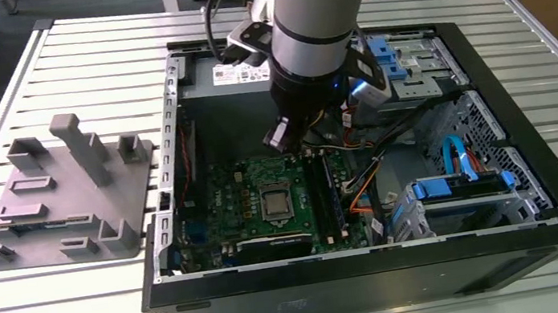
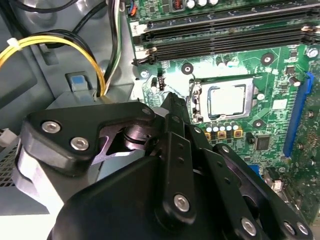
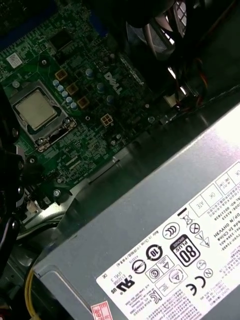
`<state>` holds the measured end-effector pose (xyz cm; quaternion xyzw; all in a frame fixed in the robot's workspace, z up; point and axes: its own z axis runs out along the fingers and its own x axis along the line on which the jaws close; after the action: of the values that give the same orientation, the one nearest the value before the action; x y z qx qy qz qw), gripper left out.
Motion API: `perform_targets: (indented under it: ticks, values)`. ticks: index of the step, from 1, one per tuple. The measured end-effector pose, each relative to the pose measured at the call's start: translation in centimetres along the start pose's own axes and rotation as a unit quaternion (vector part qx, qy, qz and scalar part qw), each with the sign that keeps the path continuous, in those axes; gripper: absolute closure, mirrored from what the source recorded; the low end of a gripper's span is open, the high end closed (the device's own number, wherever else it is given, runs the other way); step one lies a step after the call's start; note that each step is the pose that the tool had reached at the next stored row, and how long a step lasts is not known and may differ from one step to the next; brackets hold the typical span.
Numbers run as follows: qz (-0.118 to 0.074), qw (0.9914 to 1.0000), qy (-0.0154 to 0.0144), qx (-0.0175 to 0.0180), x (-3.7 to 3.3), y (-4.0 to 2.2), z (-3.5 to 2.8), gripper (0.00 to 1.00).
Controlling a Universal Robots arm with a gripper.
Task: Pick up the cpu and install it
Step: 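Install the first cpu locking lever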
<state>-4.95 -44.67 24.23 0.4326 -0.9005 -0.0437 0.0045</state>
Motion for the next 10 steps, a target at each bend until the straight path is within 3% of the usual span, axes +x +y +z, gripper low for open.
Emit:
perform_targets:
  ticks: [10]
  values:
    - [0.008, 0.99988, 0.0101, 0.0088, 0.28, -0.19, 0.08, 0.89]
